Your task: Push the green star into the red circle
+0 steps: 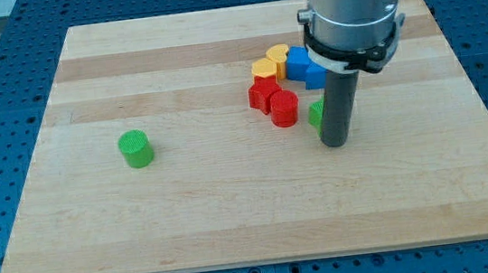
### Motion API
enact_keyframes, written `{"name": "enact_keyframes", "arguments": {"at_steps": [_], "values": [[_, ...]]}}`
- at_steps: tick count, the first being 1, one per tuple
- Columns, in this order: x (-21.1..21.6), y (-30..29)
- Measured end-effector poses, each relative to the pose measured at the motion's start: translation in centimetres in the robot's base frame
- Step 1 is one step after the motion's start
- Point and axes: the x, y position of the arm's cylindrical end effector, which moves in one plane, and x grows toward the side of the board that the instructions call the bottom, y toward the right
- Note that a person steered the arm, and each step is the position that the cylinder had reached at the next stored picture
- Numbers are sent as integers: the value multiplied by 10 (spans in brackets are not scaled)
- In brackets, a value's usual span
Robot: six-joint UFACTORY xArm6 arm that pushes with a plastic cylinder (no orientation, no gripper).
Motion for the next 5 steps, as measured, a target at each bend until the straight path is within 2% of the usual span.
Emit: {"name": "enact_keyframes", "arguments": {"at_steps": [3,5], "values": [[-18,33],[-20,22]]}}
